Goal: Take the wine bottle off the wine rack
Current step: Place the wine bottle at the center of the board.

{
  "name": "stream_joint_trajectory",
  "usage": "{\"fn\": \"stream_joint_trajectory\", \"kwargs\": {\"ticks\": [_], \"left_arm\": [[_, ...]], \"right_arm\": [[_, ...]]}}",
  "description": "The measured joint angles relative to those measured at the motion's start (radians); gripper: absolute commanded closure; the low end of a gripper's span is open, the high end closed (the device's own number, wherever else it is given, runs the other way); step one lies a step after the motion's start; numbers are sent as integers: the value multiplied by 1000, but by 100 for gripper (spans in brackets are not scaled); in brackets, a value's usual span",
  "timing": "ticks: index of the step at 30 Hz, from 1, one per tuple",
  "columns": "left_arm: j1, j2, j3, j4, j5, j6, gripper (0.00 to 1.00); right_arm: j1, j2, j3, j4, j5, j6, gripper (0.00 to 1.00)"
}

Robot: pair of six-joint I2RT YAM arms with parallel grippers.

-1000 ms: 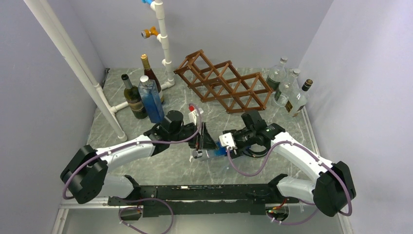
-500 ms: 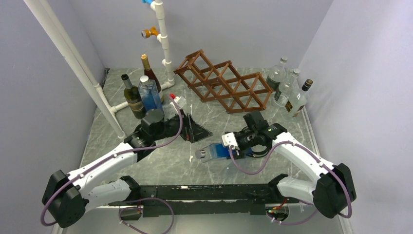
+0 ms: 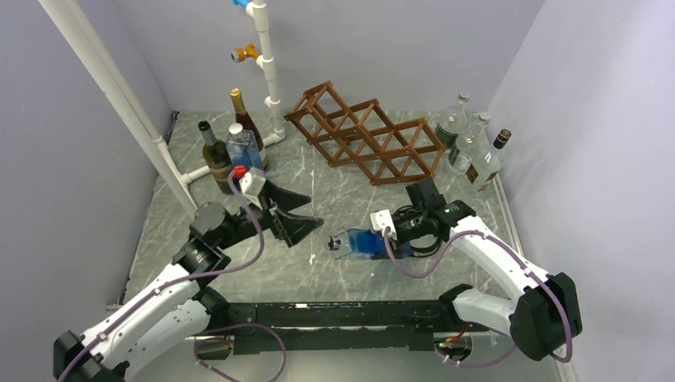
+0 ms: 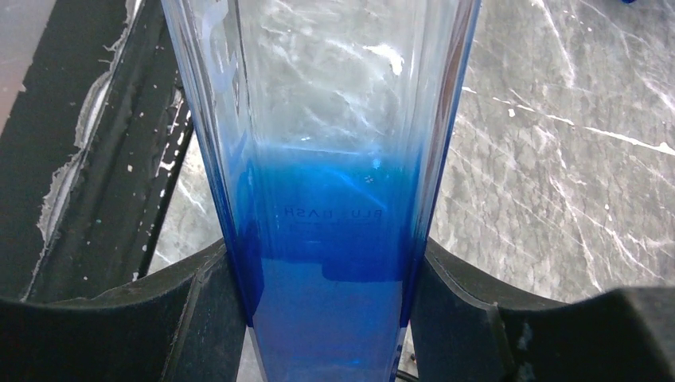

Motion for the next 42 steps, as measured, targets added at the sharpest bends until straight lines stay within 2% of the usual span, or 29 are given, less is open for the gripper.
{"fn": "stream_joint_trajectory", "kwargs": {"ticks": [8,15,25,36,42], "left_arm": [[0,-222,-95,43,-58,130,0],[0,-248,-195,135,-43,156,0],[-24,-110,-256,346,76,210,0],[-156,83,-254,460,51,362,0],[-212,241,-195,520,31,424,0]], "right_arm": [[-66,0,0,0,-108,60,100],[-148,0,1,25,-224,151,100],[-203,0,1,76,-323,231,100],[-242,0,1,114,-381,272,100],[-244,0,1,116,-381,276,100]]}}
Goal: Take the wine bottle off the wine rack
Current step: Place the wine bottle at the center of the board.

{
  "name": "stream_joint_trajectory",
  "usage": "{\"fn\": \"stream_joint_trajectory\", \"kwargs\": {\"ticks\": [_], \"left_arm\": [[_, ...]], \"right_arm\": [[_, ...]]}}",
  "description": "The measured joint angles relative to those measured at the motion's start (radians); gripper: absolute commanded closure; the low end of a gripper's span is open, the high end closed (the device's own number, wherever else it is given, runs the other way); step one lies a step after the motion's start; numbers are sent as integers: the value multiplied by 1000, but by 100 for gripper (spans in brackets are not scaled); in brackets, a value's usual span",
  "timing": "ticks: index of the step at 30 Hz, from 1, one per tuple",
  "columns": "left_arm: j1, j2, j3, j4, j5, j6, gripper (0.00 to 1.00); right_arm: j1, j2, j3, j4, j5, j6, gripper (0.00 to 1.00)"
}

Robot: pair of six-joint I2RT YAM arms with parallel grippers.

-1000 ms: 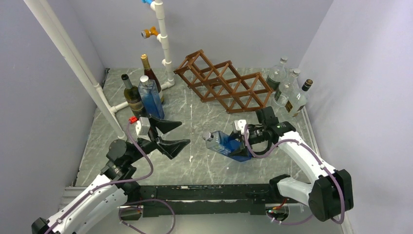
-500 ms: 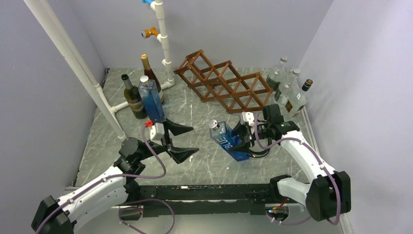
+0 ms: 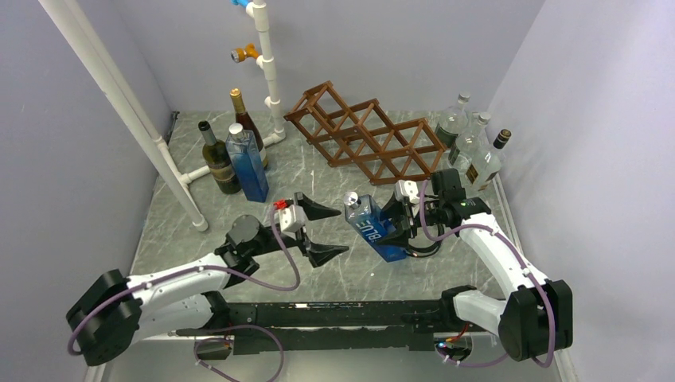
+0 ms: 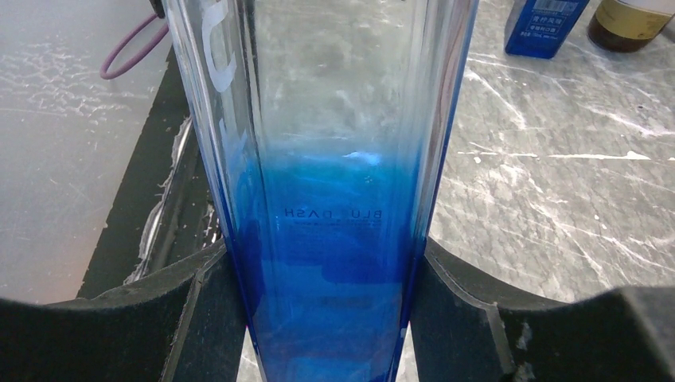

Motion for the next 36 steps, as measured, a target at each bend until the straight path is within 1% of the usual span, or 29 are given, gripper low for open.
{"fn": "stream_joint_trajectory", "kwargs": {"ticks": [9,13,27,32,36], "left_arm": [[-14,242,47,260,3,-28,1],[-16,317,60,362,6,-54,0],[-20,475,113,614,26,-169,1],[-31,518,135,649,29,-207,4],[-40,524,140,664,27,-224,6]], "right_arm": [[0,0,0,3,-2,-2,100],[0,0,0,3,-5,-2,100],[-1,-1,0,5,-23,-2,100],[-1,-1,-1,15,-23,0,100],[-1,-2,-1,21,-23,2,100]]}}
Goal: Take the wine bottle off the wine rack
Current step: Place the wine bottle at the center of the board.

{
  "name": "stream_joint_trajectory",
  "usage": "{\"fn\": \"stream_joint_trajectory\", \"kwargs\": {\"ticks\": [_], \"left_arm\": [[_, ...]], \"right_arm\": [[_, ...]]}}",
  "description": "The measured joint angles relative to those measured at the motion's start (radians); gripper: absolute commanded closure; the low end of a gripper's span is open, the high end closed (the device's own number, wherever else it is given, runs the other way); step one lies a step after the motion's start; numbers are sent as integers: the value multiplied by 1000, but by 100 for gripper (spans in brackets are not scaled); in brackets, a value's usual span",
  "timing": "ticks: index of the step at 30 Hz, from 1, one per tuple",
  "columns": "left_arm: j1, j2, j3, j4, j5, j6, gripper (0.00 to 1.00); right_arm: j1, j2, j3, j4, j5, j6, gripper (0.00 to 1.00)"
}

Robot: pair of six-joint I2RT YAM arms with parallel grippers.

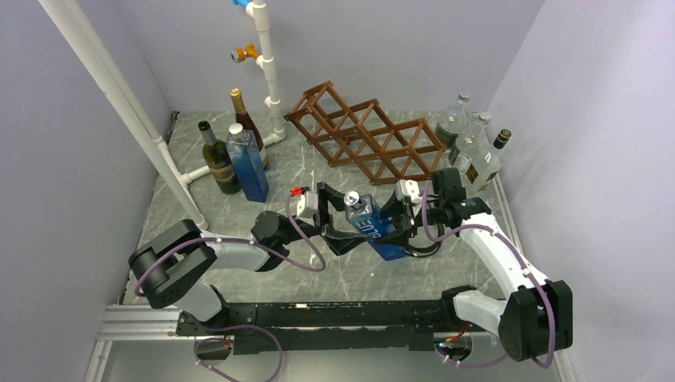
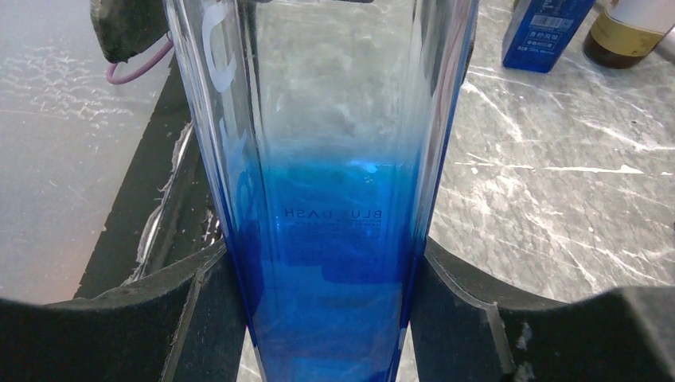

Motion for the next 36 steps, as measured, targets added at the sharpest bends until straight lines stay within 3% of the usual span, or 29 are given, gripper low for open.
{"fn": "stream_joint_trajectory", "kwargs": {"ticks": [15,18,20,21,22,29,32,36], "left_arm": [[-10,26,28,3,-19,-24,23],[-9,27,33,2,-27,-28,40],[-8,27,39,2,-30,-25,72],[-8,27,42,0,-29,-23,92],[-8,29,45,0,-29,-24,100],[-6,37,55,-5,-22,-26,100],[-8,27,55,-43,-21,-23,100],[-14,-8,53,-175,-18,-18,100]], "right_arm": [[0,-1,-10,8,-3,10,99],[0,-2,-10,9,-12,12,98],[0,-4,-10,9,-16,18,93],[0,-5,-11,7,-21,31,89],[-1,-6,-11,8,-22,35,85],[-7,-8,-20,14,-26,37,22],[-6,-12,-22,27,-39,29,7],[-6,-27,-22,43,-56,17,1]]}}
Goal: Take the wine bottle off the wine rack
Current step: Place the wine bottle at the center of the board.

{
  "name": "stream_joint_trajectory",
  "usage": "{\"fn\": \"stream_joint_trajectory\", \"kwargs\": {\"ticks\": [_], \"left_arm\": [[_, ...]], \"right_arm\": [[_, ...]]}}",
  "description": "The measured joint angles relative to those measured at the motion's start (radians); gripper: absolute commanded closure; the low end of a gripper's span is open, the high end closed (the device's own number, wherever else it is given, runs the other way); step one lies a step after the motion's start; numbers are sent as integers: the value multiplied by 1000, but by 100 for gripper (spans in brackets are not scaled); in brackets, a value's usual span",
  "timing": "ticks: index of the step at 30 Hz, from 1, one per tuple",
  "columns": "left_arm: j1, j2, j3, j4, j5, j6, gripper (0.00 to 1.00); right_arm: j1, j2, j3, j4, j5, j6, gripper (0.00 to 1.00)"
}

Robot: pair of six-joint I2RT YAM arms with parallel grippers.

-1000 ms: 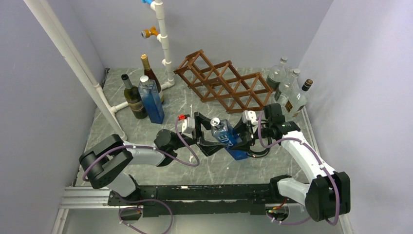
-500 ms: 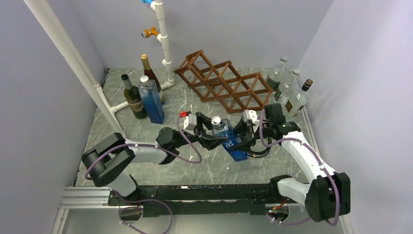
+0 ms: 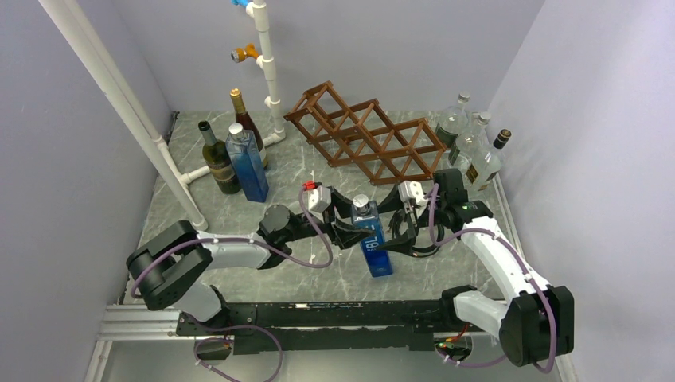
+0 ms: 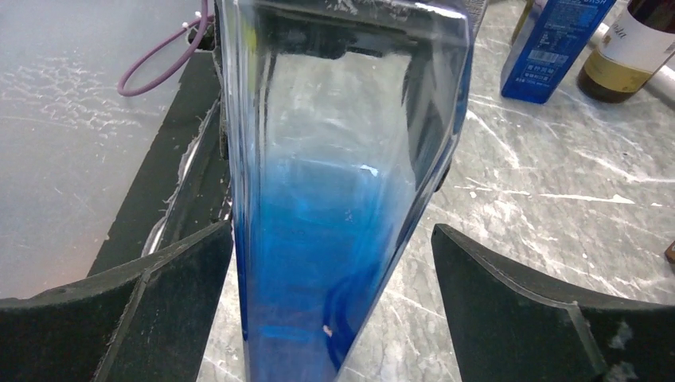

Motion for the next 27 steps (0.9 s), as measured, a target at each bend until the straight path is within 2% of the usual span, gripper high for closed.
{"fn": "stream_joint_trajectory", "kwargs": {"ticks": [13,21,27], "left_arm": [[-2,-245,-16,-255,-46,132,100],[7,-404,-16,-542,-132,268,100],[63,-476,-16,-723,-208,319,100]], "right_arm": [[-19,-23,7,-39,-3,-59,1],[-55,-59,34,-127,-3,-141,1],[-61,-64,39,-161,2,-178,1]]}}
